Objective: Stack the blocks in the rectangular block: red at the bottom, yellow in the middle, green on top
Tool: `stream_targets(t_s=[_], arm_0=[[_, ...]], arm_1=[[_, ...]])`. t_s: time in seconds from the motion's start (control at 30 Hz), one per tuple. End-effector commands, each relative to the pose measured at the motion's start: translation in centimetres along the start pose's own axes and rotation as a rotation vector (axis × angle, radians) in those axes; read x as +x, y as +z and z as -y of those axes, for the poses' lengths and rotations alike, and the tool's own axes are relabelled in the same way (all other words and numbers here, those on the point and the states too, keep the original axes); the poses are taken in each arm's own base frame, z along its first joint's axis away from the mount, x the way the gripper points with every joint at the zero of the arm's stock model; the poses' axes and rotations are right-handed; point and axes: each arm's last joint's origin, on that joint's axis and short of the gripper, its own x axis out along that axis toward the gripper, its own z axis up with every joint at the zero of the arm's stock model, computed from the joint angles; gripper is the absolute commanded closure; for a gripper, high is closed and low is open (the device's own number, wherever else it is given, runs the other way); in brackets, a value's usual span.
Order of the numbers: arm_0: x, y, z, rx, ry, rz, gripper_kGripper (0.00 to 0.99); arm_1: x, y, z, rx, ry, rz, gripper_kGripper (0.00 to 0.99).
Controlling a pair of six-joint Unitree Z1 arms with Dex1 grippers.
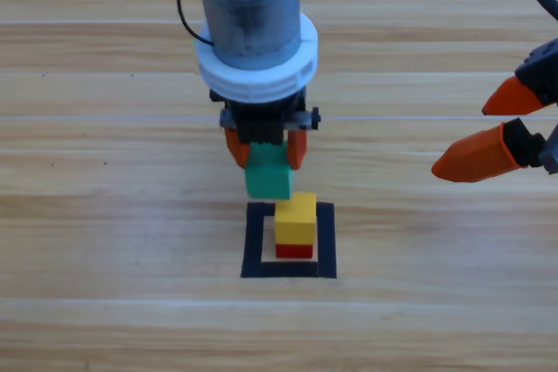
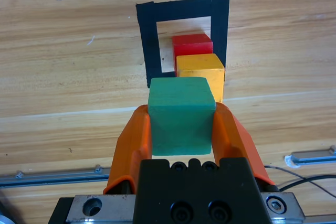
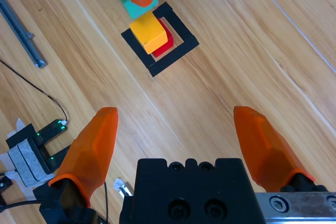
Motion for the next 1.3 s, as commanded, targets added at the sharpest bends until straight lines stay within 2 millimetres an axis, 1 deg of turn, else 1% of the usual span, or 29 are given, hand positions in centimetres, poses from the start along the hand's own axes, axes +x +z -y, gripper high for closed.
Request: stream_targets(t_s=[0.03,0.37,0.6,0.93,1.3], arm_0=[[2.7,-0.7,2.1,0.030,0.046,-0.024,0.990],[3.8,-0.4,2.8,0.037,0.055,-0.030,0.990],[4.2,-0.2,3.0,0.042,0.057,-0.029,0.990],[3.9,-0.1,3.2,0.039,0.044,-0.019,0.990],[4.1,0.0,3.3,0.038,0.047,-0.020,0.990]], arm_1=[[1.1,-0.7,0.8,0.019,0.001,-0.056,0.016],[1.2,-0.7,0.8,0.020,0.003,-0.059,0.016],[1.3,-0.7,0.9,0.019,0.003,-0.060,0.016],[1.3,-0.7,0.9,0.017,0.003,-0.062,0.016],[1.3,-0.7,0.9,0.017,0.003,-0.062,0.016]])
